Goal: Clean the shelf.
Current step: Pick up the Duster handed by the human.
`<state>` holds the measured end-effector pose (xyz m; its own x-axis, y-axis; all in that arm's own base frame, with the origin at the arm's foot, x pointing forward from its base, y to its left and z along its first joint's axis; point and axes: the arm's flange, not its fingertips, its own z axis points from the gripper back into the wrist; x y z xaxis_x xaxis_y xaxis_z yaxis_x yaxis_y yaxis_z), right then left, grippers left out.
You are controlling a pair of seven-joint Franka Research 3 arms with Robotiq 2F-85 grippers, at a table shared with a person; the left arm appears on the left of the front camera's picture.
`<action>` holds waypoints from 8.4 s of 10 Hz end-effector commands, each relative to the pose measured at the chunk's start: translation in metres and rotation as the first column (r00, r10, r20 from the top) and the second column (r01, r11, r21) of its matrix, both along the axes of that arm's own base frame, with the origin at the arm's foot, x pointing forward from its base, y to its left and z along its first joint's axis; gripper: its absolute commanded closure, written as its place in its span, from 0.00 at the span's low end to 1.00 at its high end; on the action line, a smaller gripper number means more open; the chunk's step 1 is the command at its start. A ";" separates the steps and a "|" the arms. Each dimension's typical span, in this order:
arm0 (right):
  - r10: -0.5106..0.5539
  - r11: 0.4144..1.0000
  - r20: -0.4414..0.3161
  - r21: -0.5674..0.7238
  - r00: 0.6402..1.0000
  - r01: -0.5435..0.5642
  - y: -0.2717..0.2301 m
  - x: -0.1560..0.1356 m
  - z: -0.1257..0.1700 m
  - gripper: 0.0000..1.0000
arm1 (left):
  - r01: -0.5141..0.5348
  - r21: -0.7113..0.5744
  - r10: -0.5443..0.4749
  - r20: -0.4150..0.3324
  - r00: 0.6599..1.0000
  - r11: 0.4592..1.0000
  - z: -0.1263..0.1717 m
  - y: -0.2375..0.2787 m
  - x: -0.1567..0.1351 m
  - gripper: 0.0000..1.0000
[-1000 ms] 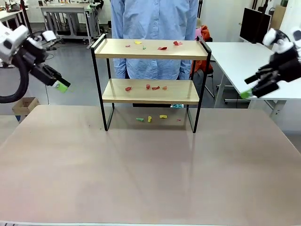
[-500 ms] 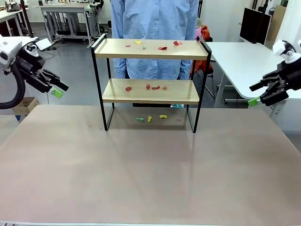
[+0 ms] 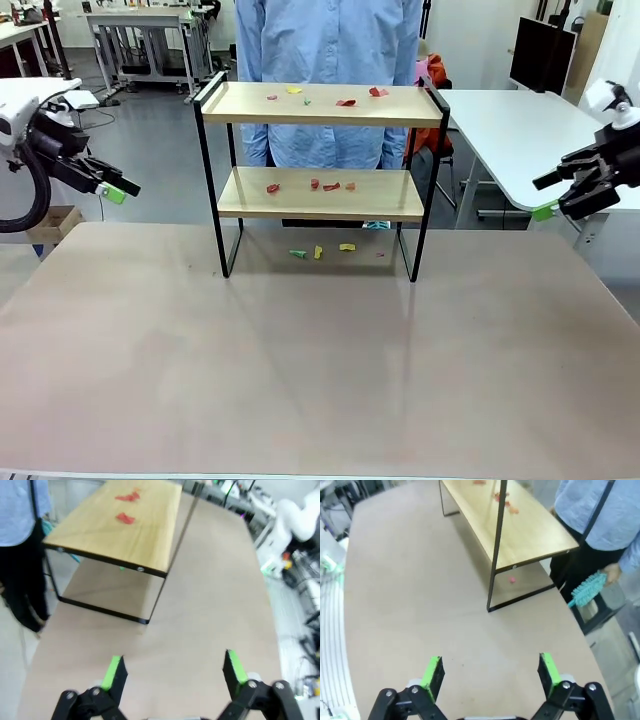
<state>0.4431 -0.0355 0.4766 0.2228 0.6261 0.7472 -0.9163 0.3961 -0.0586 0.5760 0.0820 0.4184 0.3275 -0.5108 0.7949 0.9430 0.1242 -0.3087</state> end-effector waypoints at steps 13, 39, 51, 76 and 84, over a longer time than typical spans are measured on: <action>0.214 0.811 0.117 0.532 0.970 -0.243 -0.119 0.146 -0.101 0.00 | 0.264 -0.551 0.008 0.441 0.897 0.792 -0.087 0.053 0.070 0.00; 0.220 0.823 0.126 0.509 0.967 -0.253 -0.117 0.135 -0.099 0.00 | 0.153 -0.533 0.100 0.415 0.904 0.832 -0.091 0.054 0.075 0.00; 0.100 0.885 0.021 0.456 0.995 -0.099 -0.126 0.115 -0.007 0.00 | 0.153 -0.533 0.100 0.415 0.904 0.832 -0.091 0.054 0.075 0.00; -0.779 0.625 -0.158 -0.256 0.606 0.737 0.095 0.077 0.104 0.00 | 0.153 -0.533 0.100 0.415 0.904 0.832 -0.091 0.054 0.075 0.00; -0.822 0.568 -0.167 -0.307 0.544 0.764 0.094 0.074 0.111 0.00 | 0.153 -0.533 0.100 0.415 0.904 0.832 -0.091 0.054 0.075 0.00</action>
<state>0.5169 0.0532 0.5809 0.8428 0.2260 0.4885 -0.2594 0.9658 0.0006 0.6507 0.1374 0.3255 -0.0825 0.0414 0.9957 0.9964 0.0239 0.0816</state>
